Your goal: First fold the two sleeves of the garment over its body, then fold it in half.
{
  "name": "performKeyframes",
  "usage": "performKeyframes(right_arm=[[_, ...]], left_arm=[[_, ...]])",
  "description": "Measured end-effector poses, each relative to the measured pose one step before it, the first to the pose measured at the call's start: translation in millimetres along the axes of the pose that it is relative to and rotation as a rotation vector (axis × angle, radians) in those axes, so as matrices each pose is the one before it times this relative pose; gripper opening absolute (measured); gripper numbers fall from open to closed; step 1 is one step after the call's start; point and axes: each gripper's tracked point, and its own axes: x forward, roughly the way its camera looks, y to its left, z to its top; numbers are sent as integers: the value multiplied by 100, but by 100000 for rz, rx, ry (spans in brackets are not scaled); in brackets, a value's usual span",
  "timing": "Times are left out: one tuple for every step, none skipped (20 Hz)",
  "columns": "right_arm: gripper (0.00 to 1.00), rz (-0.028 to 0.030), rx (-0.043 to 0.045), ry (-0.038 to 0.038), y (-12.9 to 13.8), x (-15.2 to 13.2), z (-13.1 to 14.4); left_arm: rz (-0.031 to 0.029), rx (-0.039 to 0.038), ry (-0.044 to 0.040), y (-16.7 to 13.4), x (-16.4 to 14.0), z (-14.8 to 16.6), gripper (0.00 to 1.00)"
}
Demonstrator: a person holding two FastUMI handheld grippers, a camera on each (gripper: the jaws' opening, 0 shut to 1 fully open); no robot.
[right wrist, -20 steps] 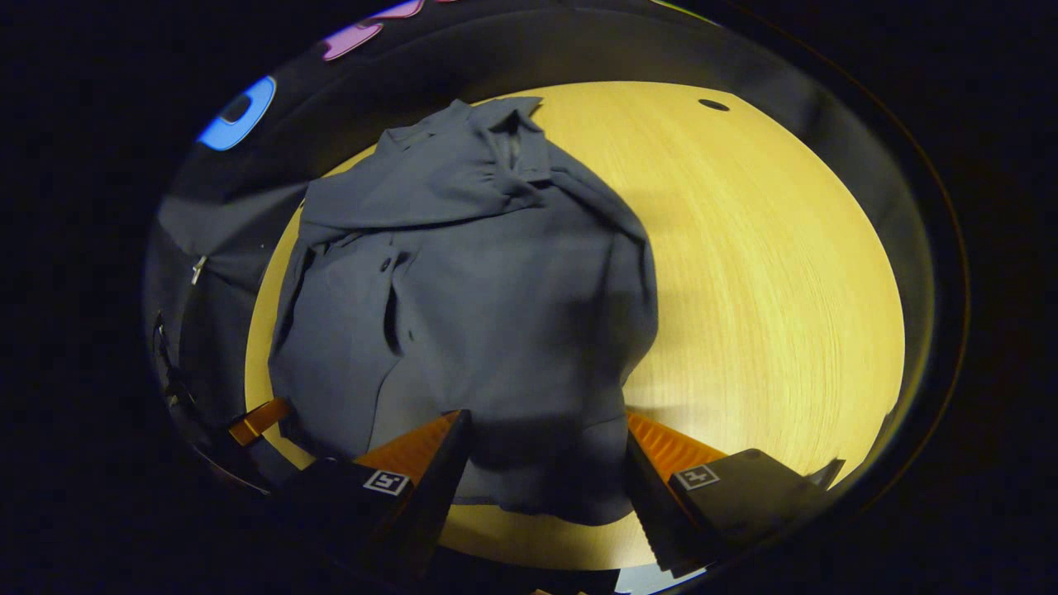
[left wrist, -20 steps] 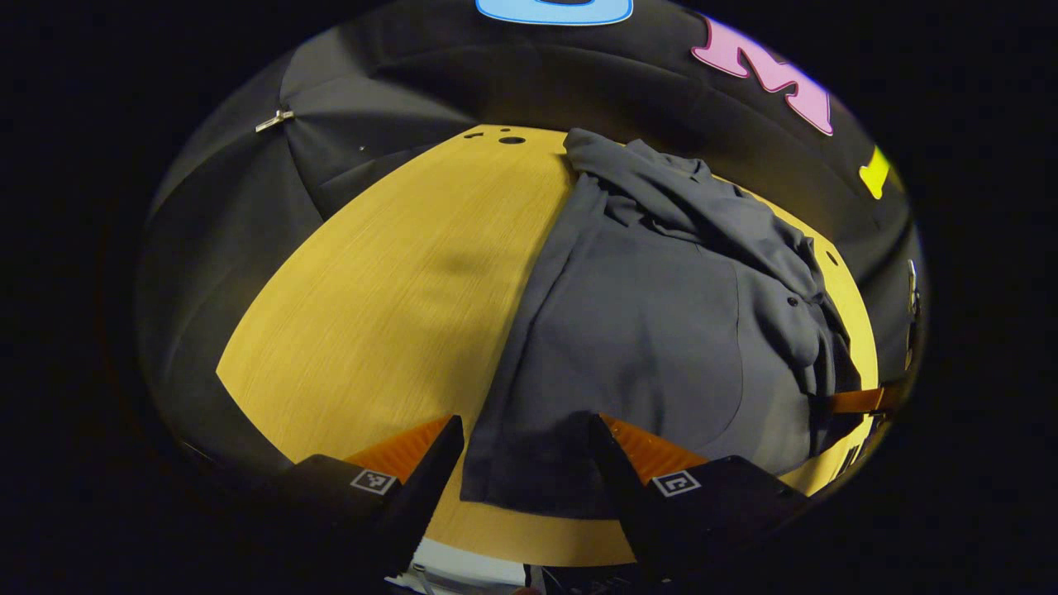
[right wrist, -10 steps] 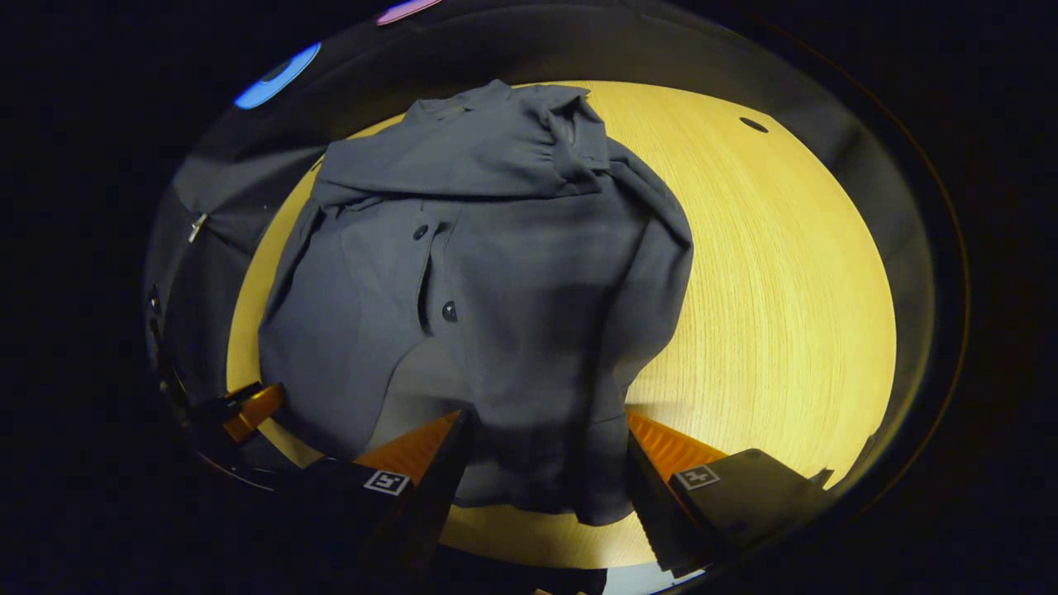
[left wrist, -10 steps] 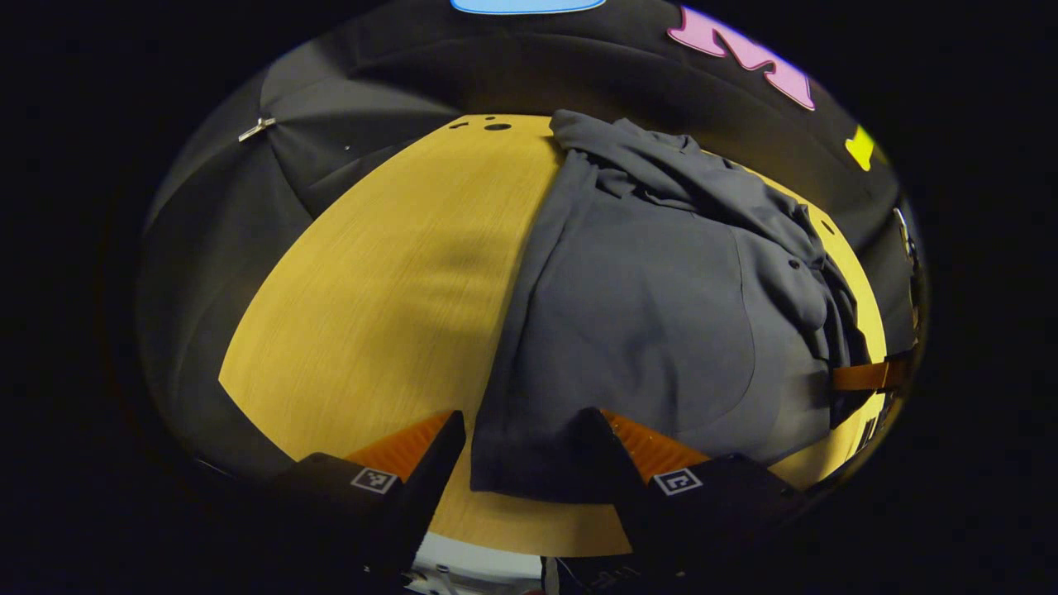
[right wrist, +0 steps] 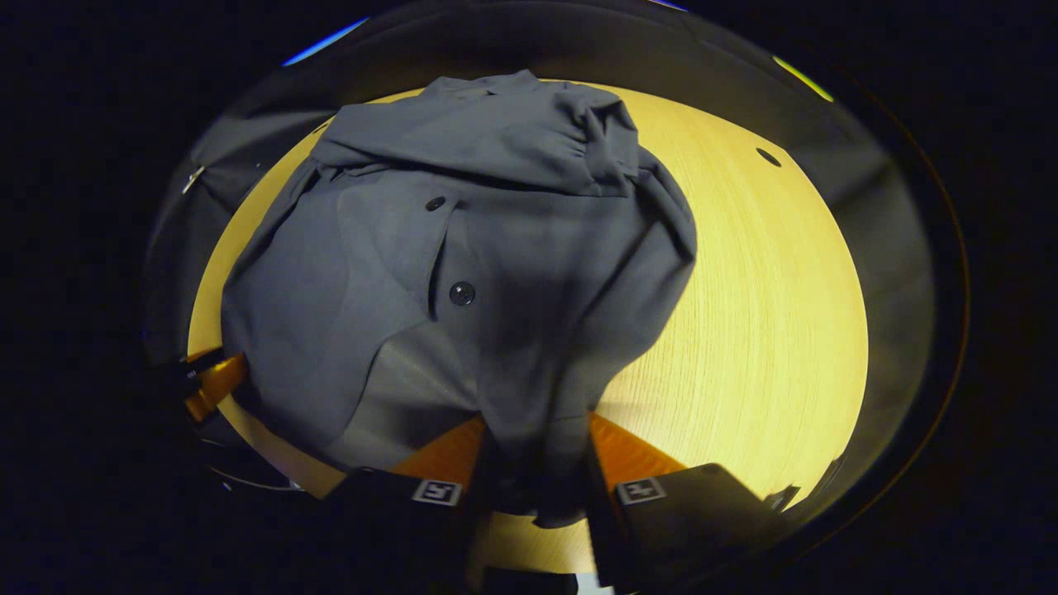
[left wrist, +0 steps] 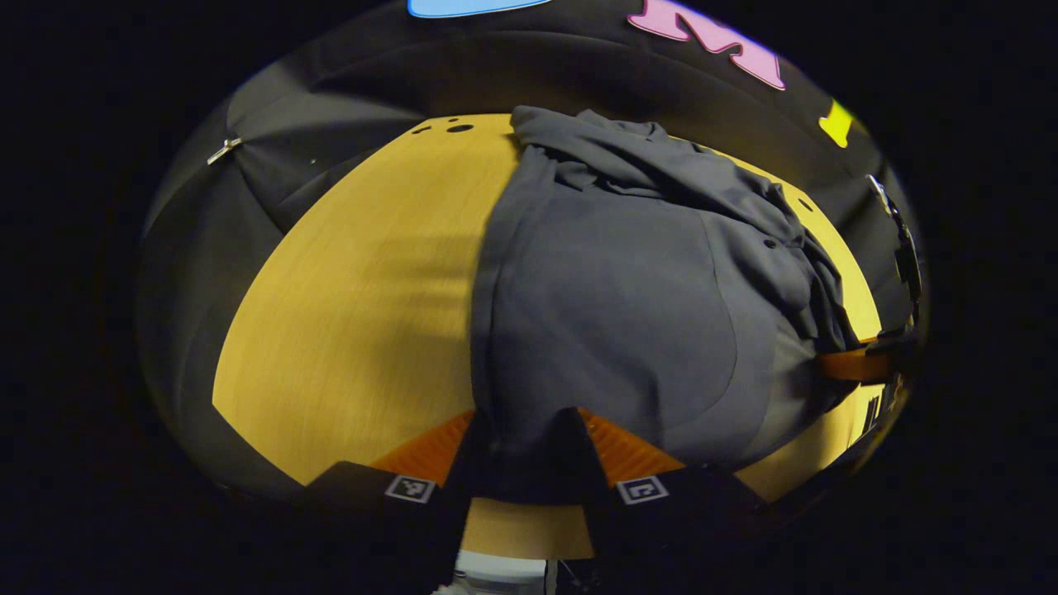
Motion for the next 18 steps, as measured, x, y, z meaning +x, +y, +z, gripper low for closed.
performKeyframes(right_arm=[[48, 1637, 1792, -392, 337, 31, 35], [28, 1777, 1298, -20, 378, 8, 134], [17, 2127, 431, 339, 308, 26, -59], [16, 1908, 744, -69, 64, -60, 89], [10, 1675, 719, 638, 138, 293, -32], [10, 1668, 401, 191, 240, -273, 61], [9, 1074, 1339, -310, 132, -190, 78], [8, 938, 1665, -2003, 257, -75, 327], [8, 505, 1053, -1444, 201, -57, 274], [8, 369, 336, -1068, 163, -20, 69], [8, 218, 155, -851, 86, -3, 140], [8, -39, -127, -597, -6, -188, 82], [8, 226, -562, -985, 59, -102, 225], [8, 117, -689, -1237, 28, -103, 312], [8, 190, -530, -1253, 24, -131, 304], [8, 465, -166, -1930, 147, -238, 472], [8, 926, 143, -2323, 252, -153, 624], [8, 337, -39, -2192, 268, -291, 436]], left_arm=[[-2124, 1454, -384, -621, -76, -38, 49], [-1523, 1142, -339, -547, 297, 56, 36], [-739, 1097, -387, -317, 5, 177, 22], [-458, 994, -315, -162, 85, 164, 9], [-821, 514, -212, -159, 40, 251, 10], [-700, -549, 183, -103, 92, 97, 6], [-287, -973, 188, -14, -25, 154, 6], [-97, 223, 856, 40, -51, 22, 6], [-12, 538, 201, -15, -148, 182, 6], [-514, -190, -859, -126, -241, 499, 6], [-760, -439, -1234, -233, -377, 597, 6], [-786, -200, -1057, -175, -337, 543, 6], [-613, -87, -1354, -102, -409, 628, 6], [-509, 91, -1626, -142, -425, 825, 6], [-257, 243, -1997, -60, -447, 789, 6], [-330, 455, -2191, -98, -355, 974, 5], [-330, 450, -1679, -72, -322, 840, 6], [-461, 10, -1542, -91, -293, 799, 6]])
